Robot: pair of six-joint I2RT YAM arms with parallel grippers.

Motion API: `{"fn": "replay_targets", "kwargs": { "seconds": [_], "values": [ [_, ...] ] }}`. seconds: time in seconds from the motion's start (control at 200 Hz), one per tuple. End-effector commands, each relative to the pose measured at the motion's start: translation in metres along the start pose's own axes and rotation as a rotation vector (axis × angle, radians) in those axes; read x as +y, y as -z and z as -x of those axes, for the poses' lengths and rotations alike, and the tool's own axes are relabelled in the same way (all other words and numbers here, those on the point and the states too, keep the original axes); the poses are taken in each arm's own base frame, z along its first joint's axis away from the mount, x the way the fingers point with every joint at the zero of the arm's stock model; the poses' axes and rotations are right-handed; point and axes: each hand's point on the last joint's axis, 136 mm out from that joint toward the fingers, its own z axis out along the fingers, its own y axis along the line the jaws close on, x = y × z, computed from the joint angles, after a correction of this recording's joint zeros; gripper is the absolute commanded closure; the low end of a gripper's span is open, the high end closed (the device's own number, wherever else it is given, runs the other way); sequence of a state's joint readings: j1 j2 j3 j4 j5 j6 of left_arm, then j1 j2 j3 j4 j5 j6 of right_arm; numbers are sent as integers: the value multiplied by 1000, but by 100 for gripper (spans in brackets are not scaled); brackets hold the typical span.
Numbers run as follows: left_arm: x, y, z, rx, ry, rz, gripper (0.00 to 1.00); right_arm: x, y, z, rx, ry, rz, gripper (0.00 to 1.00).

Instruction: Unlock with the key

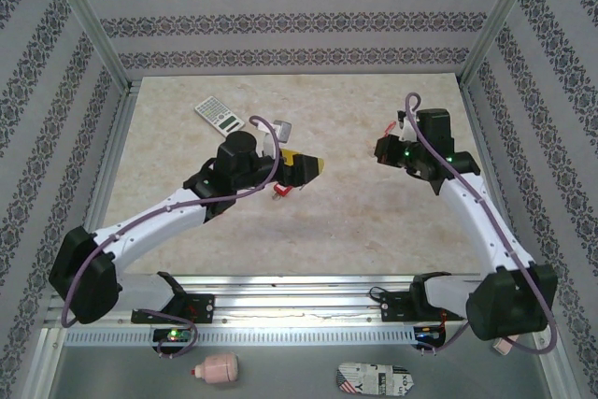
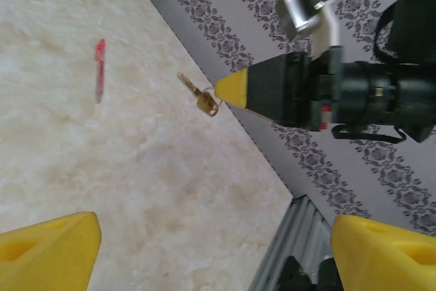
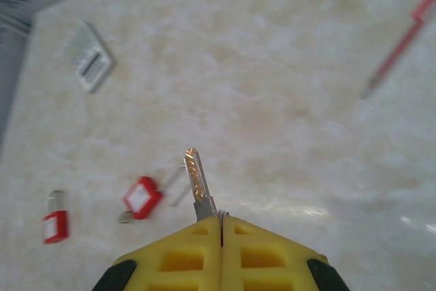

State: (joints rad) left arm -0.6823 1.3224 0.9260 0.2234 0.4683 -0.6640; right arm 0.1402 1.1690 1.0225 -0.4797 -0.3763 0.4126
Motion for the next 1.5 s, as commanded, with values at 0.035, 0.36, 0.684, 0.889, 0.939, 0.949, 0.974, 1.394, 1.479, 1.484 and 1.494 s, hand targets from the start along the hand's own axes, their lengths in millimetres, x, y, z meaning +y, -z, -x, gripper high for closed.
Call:
{"fn": "replay_targets", "kwargs": {
  "seconds": [0.035,0.36,0.684,0.889,0.939,0.949,0.974,1.394,1.479,1.484,1.494],
  "values": [
    [-35,-11,27,-61,120,-131,20,53,20,18,-77,81,139,100],
    [-39,-30,28,-45,269,-169,31,89,20,12,-66,138,207,100],
    [-30,-41,25,-42,296,-164,36,109,24,-2,-26,152,288,100],
    [-26,-47,25,-45,301,-152,39,110,24,-14,-3,156,296,100],
    [-24,-48,24,-45,303,-148,40,111,24,-16,1,156,302,100],
    [-24,-48,25,-46,301,-150,40,111,24,-16,2,157,301,100],
    [-24,-48,25,-46,302,-148,41,111,24,-17,5,156,302,100],
    [-17,-44,35,-82,294,-130,47,109,22,-29,37,161,305,100],
    [-17,-44,37,-84,291,-127,51,108,22,-30,38,159,308,100],
    [-16,-44,37,-84,290,-126,51,109,22,-30,37,159,309,100],
    [-17,-44,37,-84,291,-127,52,109,22,-30,37,160,309,100]
  ]
}}
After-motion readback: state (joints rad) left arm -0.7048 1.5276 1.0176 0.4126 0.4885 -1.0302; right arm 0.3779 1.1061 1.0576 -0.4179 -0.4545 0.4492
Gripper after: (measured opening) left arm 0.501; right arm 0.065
